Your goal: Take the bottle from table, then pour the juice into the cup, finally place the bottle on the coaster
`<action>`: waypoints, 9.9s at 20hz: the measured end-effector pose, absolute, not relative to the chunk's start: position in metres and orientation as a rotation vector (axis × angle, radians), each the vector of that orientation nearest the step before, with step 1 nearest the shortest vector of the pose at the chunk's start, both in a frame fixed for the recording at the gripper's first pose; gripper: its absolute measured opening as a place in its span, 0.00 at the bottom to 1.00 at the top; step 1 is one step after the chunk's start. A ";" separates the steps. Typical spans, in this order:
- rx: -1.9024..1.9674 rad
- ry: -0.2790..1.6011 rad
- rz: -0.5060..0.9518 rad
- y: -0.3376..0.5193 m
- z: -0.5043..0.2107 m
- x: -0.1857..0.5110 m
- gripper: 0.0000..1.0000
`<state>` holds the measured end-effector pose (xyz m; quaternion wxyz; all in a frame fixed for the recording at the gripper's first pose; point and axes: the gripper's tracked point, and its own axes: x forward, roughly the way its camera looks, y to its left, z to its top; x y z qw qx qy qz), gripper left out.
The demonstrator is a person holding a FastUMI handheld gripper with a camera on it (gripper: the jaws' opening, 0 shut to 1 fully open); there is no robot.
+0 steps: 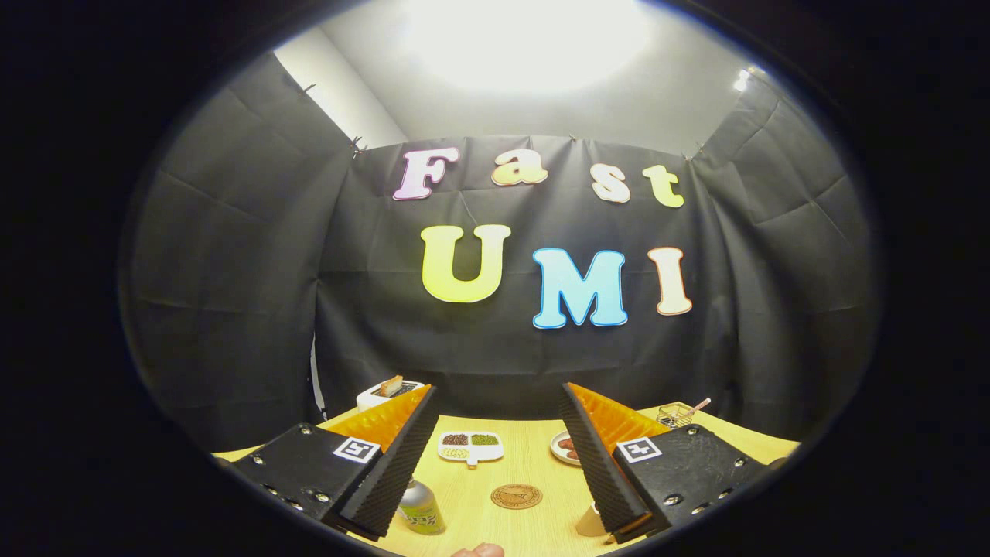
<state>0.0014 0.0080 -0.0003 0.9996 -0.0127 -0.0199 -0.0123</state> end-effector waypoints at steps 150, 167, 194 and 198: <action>1.623 0.536 -0.121 0.035 -0.214 0.040 0.74; 1.781 0.509 -0.113 0.040 -0.205 0.042 0.74; 1.919 0.445 -0.123 0.036 -0.197 0.045 0.74; 1.947 0.436 -0.120 0.036 -0.196 0.045 0.74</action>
